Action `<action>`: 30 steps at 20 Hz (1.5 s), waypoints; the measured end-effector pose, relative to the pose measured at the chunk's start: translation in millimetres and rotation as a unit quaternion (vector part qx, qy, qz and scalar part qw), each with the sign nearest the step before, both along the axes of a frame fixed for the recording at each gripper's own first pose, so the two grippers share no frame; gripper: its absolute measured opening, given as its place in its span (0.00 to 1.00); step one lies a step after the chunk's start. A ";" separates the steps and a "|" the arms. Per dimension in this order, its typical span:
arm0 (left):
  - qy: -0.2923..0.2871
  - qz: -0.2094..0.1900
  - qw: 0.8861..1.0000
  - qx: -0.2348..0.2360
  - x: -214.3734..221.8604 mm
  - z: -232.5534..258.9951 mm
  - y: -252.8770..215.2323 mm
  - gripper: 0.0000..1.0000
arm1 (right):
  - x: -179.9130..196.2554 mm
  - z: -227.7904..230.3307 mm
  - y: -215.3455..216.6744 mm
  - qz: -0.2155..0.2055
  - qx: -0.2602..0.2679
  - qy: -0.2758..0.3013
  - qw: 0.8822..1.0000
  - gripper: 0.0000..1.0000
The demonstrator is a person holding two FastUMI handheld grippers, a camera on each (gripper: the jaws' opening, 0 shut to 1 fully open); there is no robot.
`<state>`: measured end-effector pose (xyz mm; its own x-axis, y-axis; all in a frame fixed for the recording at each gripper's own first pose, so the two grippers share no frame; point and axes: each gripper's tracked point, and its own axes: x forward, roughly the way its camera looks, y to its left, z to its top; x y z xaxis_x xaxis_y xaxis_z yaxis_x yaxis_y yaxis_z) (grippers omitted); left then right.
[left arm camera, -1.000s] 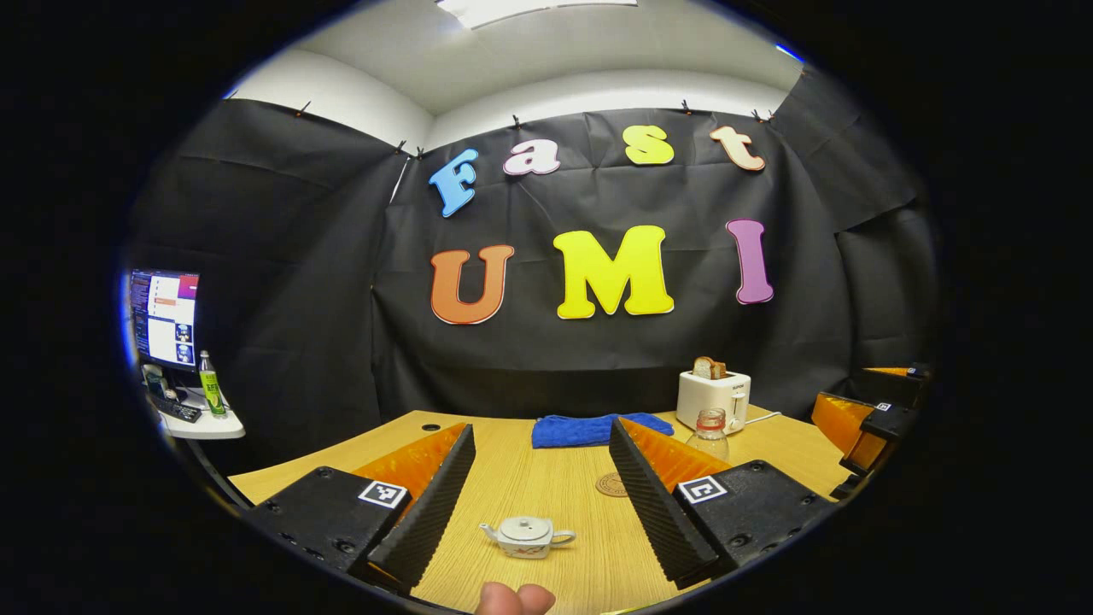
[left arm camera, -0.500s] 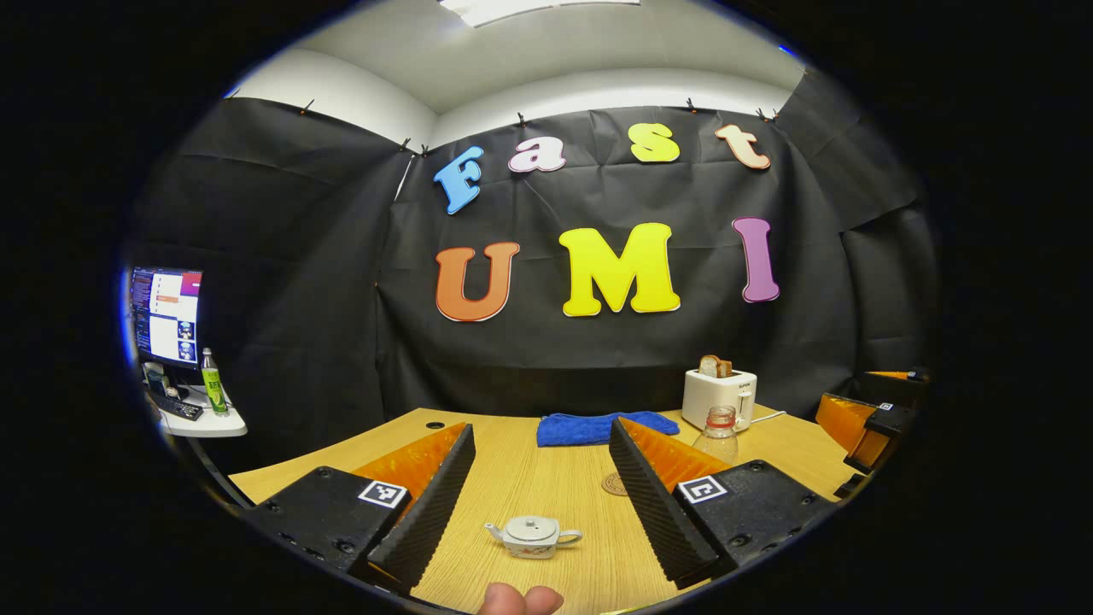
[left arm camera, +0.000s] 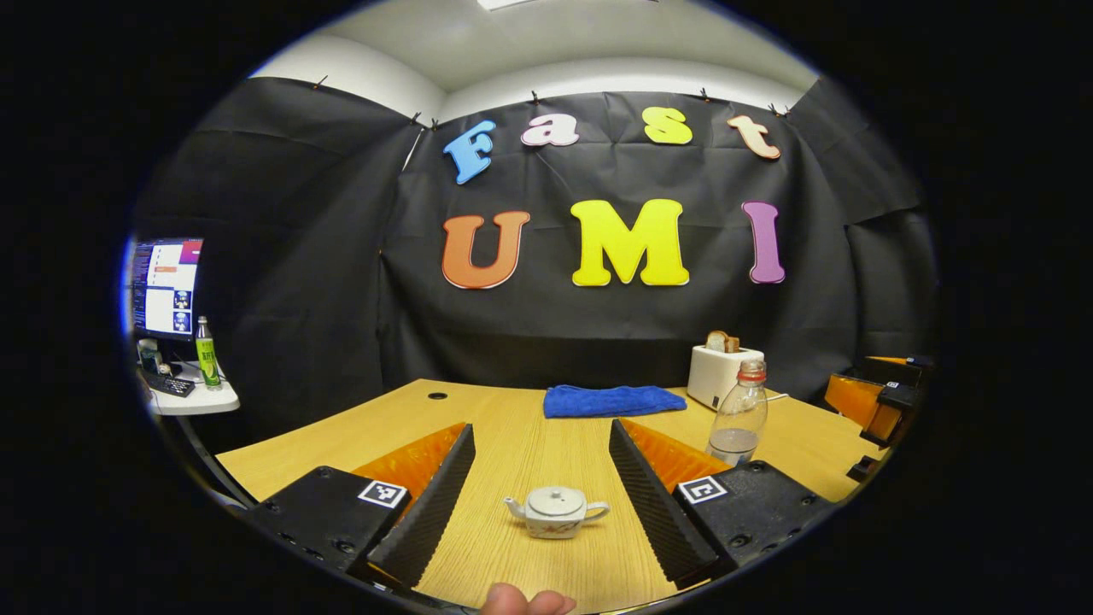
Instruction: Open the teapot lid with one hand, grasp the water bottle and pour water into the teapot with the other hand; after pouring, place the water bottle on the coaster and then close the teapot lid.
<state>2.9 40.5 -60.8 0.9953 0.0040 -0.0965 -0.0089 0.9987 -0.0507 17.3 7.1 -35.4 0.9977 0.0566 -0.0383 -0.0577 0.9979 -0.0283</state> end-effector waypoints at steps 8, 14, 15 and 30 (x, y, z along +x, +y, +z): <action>0.075 -0.047 0.996 -0.011 18.9 -51.3 -17.4 0.96 | 13.4 -22.5 -16.0 -0.008 -0.014 0.025 1.000 0.98; 0.134 -0.077 0.988 -0.001 32.5 -83.0 -30.2 0.81 | 21.2 -33.9 -28.5 -0.025 -0.015 0.039 0.999 0.96; 0.140 -0.078 0.987 0.002 34.2 -84.9 -30.6 0.78 | 22.3 -35.5 -30.5 -0.027 -0.013 0.041 0.999 0.96; 0.169 -0.062 0.983 0.040 50.2 -96.8 -25.4 0.09 | 23.7 -49.3 -0.5 0.046 -0.005 0.058 0.997 0.98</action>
